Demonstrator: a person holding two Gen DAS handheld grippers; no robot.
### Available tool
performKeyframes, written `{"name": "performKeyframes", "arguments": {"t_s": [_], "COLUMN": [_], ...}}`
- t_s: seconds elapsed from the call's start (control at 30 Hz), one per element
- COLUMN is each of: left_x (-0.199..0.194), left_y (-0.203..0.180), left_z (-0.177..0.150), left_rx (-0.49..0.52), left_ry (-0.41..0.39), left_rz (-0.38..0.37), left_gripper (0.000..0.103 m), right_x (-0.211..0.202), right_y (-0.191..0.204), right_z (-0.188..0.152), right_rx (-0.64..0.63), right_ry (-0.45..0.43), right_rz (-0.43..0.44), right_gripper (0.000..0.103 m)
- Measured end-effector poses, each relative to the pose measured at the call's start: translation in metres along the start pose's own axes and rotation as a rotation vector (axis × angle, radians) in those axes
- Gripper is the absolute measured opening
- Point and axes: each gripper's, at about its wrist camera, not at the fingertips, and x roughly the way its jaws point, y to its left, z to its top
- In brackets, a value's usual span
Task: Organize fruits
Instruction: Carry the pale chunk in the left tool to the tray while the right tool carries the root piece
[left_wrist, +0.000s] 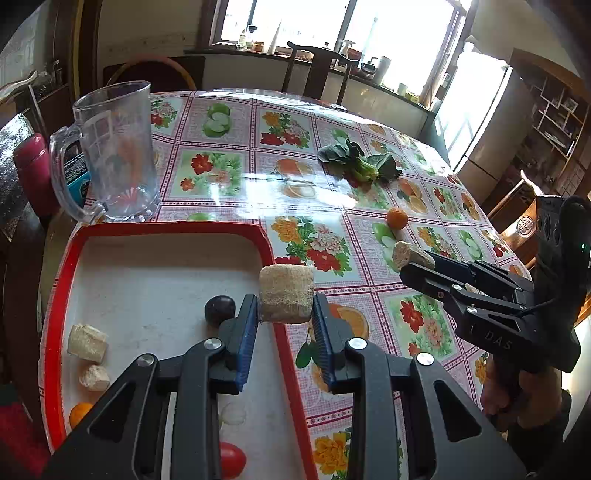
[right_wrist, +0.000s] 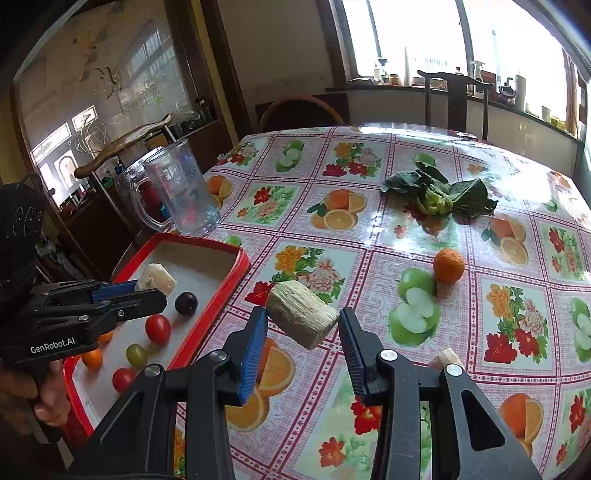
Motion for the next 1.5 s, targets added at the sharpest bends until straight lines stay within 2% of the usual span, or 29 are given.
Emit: {"name": "performKeyframes", "arguments": {"t_s": [0.6, 0.93, 1.13, 1.5], "left_x": [-0.052, -0.07, -0.086, -0.115], "left_y": [0.046, 0.059, 0.062, 0.082], "left_z": [-0.04, -0.064, -0.086, -0.129], "left_rx": [-0.084, -0.111, -0.128, -0.179], "left_ry": [-0.045, -0.056, -0.064, -0.056], "left_rz": [0.049, 0.057, 0.053, 0.089], "left_gripper": [0.027, 0.027, 0.027, 0.027], "right_x": [0.001, -0.002, -0.01, -0.014], "right_y": [0.064, 0.092, 0.112, 0.142], "right_z": [-0.025, -0.042, -0.057, -0.081], "right_rx": [-0.063, -0.088, -0.107, -0.14], "right_ry": [0.033, 0.051, 0.058, 0.096], "right_rz": [0.084, 0.129, 0.176, 0.264], "right_gripper": [0.041, 0.041, 0.041, 0.041]}}
